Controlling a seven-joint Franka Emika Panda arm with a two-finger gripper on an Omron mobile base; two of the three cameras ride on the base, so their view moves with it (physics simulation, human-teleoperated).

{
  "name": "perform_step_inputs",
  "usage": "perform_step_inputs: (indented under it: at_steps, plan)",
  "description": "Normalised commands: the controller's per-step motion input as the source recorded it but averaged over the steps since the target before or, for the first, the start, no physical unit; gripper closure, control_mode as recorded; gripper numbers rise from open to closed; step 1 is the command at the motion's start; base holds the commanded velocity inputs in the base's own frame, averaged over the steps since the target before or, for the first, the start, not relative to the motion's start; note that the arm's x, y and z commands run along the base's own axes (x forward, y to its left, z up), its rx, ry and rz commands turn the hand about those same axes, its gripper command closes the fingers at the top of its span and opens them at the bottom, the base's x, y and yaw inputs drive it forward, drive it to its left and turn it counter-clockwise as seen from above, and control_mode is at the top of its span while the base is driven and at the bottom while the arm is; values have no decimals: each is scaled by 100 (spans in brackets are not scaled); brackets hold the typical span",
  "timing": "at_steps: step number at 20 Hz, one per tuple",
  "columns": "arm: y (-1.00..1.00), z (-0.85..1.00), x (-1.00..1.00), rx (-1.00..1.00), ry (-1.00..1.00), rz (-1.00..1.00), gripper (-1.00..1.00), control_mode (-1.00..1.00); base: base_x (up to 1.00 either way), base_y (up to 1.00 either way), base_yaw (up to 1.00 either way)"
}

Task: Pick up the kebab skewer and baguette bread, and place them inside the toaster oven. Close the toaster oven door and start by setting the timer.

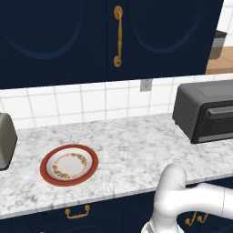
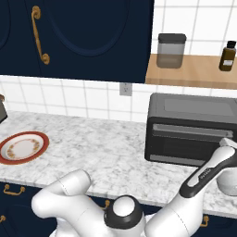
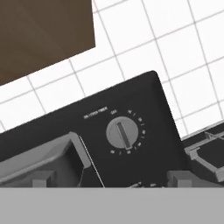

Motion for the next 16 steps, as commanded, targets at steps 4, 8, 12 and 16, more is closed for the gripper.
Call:
perform_step_inputs:
  at_steps: [4,8,12,16]
  plan:
    - [0,13,16,7,0,0,-100,-100,0,0,0]
    - [-5,13,23,10,0,0,-100,-100,0,0,0]
    - [-6,1,40,8,0,0,-100,-100,0,0,0]
    - [-5,10,27,8,0,0,-100,-100,0,0,0]
